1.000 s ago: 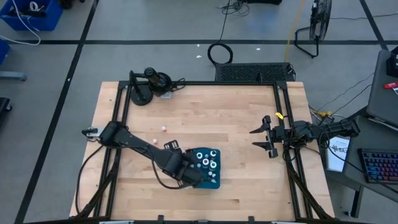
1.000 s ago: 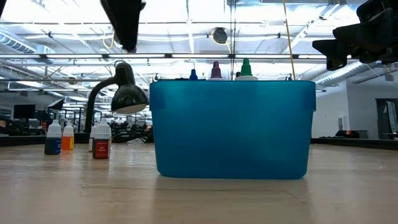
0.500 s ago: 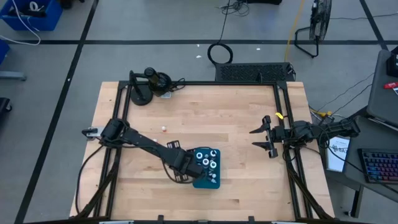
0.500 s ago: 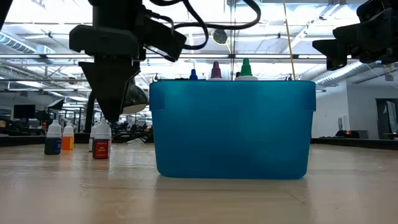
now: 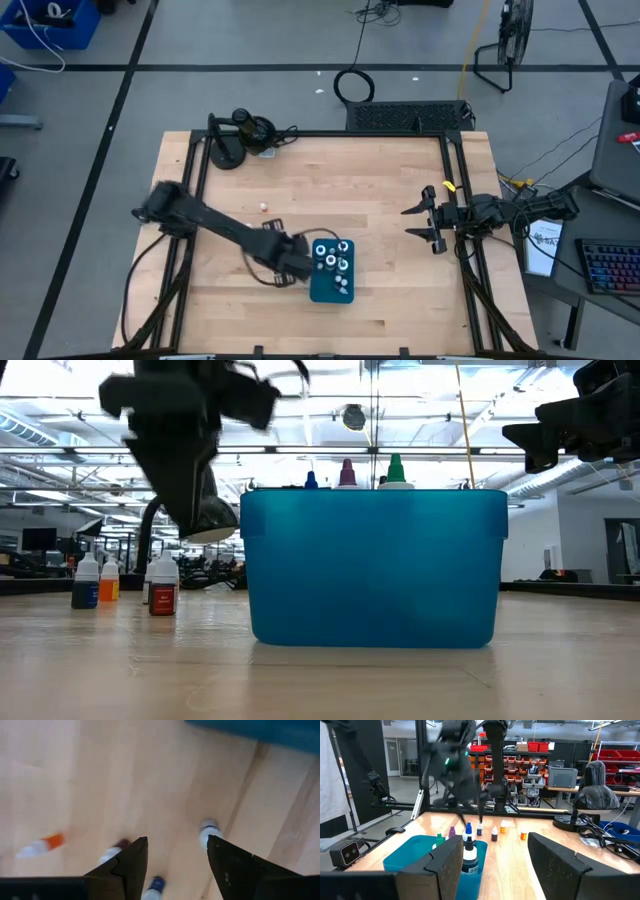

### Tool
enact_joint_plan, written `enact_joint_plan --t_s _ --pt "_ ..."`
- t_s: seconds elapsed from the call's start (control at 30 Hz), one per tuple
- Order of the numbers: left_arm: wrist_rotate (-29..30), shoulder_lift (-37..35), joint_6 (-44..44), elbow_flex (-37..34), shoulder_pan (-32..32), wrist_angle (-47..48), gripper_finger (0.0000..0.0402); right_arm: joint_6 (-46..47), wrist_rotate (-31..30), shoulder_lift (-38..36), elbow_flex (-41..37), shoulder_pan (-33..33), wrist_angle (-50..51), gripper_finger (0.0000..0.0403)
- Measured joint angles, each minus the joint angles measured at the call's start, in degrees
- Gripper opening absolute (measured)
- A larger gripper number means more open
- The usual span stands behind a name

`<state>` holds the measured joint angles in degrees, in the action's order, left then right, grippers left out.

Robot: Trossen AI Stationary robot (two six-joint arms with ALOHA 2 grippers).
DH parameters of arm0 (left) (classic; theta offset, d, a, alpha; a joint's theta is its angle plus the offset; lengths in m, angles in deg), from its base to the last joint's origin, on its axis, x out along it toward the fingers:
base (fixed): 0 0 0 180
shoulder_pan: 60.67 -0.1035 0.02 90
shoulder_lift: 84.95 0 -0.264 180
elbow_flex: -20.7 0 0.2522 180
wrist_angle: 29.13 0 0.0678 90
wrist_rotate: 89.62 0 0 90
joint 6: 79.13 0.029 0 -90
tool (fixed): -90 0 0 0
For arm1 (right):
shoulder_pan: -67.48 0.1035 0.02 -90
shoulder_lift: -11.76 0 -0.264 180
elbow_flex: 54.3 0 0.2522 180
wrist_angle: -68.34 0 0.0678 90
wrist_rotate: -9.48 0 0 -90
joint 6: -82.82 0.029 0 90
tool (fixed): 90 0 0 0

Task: Pick & Place food coloring
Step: Put the red small food coloring bottle into the blue bin

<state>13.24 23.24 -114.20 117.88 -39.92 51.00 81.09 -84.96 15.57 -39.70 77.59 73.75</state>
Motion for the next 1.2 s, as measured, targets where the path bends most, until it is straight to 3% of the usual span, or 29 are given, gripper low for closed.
enact_joint_plan --t_s 0.13,0.27,0.37,0.43,0.6,0.8,1.0,1.2 --pt "3.1 -13.2 -1.0 -11.1 0.0 -12.8 0.0196 0.0 0.0 0.0 0.0 0.0 0.0 0.0212" --pt "-0.7 -25.1 -1.8 -26.0 -0.1 -28.9 0.0189 0.0 0.0 0.0 0.0 0.0 0.0 0.0212" --pt "-3.1 -28.5 -2.8 -32.5 -0.2 -36.1 0.0189 0.0 0.0 0.0 0.0 0.0 0.0 0.0212" --pt "-2.8 -28.4 -2.7 -33.9 0.4 -36.2 0.019 0.0 0.0 0.0 0.0 0.0 0.0 0.0212" --pt "-2.6 -23.3 4.0 -31.3 2.4 -36.3 0.0191 0.0 0.0 0.0 0.0 0.0 0.0 0.0212" --pt "-2.6 -14.2 13.3 -22.2 3.4 -33.7 0.0191 0.0 0.0 0.0 0.0 0.0 -0.1 0.0212" --pt "-2.9 -4.8 14.3 -14.9 2.8 -21.6 0.0191 0.0 0.0 0.0 0.0 0.0 0.0 0.0212" --pt "-4.4 -1.0 14.0 -13.8 1.2 -20.3 0.0191 0.0 0.0 0.0 0.0 0.0 0.0 0.0212"
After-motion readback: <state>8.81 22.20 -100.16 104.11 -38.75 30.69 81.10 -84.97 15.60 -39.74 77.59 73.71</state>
